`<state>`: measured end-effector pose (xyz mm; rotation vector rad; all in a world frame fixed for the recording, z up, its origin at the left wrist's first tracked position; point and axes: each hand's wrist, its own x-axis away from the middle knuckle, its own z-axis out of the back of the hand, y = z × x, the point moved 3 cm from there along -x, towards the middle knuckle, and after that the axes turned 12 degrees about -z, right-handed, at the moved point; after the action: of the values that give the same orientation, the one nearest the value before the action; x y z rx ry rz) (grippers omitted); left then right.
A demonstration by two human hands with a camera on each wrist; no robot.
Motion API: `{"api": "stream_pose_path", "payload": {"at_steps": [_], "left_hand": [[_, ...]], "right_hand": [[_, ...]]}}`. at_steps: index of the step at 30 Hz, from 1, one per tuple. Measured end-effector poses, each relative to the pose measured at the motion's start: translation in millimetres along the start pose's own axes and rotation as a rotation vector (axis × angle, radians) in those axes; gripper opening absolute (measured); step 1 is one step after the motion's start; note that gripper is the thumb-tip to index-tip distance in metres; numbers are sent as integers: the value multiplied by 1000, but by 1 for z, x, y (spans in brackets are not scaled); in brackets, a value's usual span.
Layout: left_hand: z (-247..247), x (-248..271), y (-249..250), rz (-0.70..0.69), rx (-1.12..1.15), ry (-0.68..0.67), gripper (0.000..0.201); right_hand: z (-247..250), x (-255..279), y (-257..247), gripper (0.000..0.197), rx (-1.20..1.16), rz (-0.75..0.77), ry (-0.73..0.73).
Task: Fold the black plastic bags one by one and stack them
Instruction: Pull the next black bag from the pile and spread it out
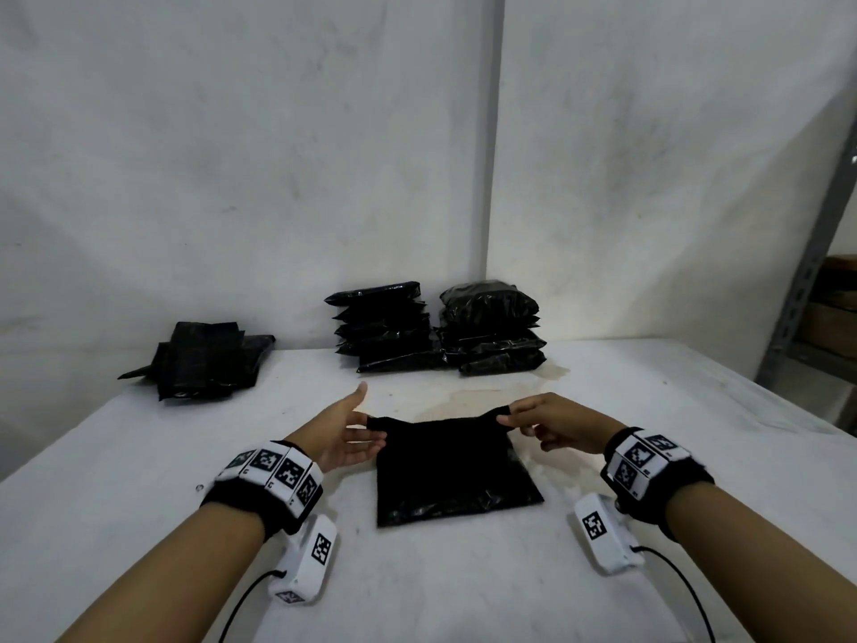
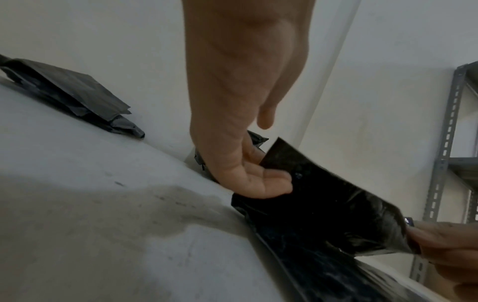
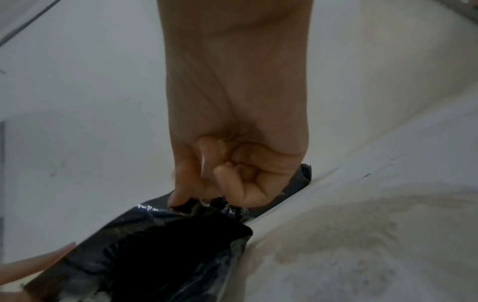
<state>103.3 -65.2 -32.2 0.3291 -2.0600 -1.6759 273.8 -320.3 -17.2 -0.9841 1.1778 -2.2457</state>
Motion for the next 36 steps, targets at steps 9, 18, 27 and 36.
{"api": "stream_pose_path", "payload": {"at_steps": [9,18,27,36], "left_hand": [[0,15,-9,104,-282,-160,34],[-11,27,-10,99,-492,-251,18],[-17,31,-11,72,-620,-344,17],[-19,33,-7,4,-837,-311,18]], "right_hand": [[0,7,13,28,-188,-210,-145],[-3,10,19,17,9,-189,-200],[-6,8,21,19,198,-187,-169],[-8,5,21,17,247,-192,-151]]}}
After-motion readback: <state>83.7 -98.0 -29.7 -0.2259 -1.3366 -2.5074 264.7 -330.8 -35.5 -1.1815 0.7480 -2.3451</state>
